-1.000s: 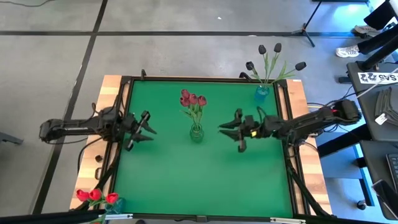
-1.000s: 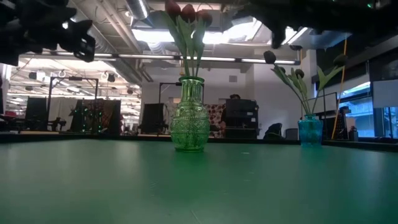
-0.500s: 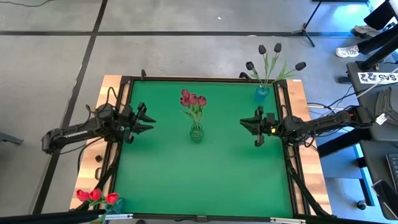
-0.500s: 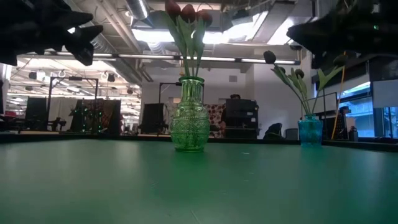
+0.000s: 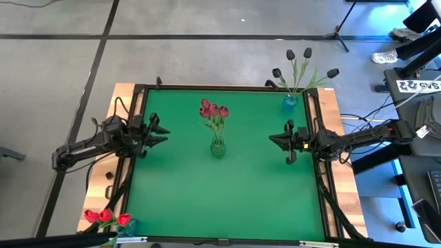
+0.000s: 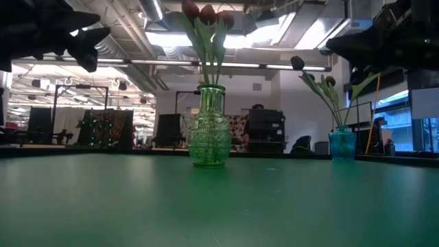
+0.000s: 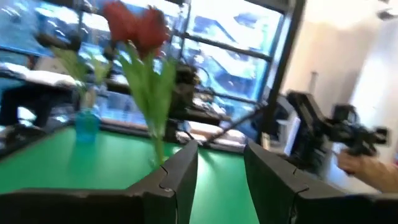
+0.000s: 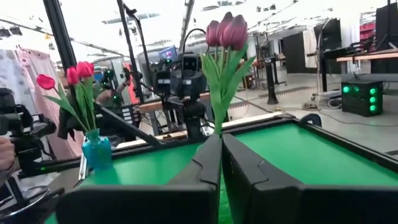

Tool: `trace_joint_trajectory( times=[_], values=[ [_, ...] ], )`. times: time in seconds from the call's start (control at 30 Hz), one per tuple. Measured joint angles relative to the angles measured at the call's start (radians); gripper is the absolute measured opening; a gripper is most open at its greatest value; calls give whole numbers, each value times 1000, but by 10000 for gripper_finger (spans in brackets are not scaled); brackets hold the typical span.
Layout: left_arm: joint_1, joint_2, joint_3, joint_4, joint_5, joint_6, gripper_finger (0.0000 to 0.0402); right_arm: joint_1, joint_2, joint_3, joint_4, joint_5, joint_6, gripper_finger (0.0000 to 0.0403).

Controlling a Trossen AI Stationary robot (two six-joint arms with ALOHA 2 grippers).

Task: Sort flowers into vase by color
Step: Return to Home Position

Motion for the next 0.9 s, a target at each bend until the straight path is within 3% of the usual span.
trace_joint_trajectory(
  times=[0.13,0.33,0.47,0.6,0.9],
  values=[
    [0,0,1,-7,-79,8,128,0,0,-1,-29,-7,-19,8],
    [0,0,0,-76,-87,-6,128,-1,-56,-2,-36,-12,-47,3],
    [-3,0,0,-74,-36,46,128,-1,-171,-2,-193,-4,-43,2],
    [-28,0,1,33,29,73,128,-1,-301,-3,-355,24,-41,1],
    [-39,0,1,12,3,59,128,-1,-528,-3,-708,125,-8,1]
  ],
)
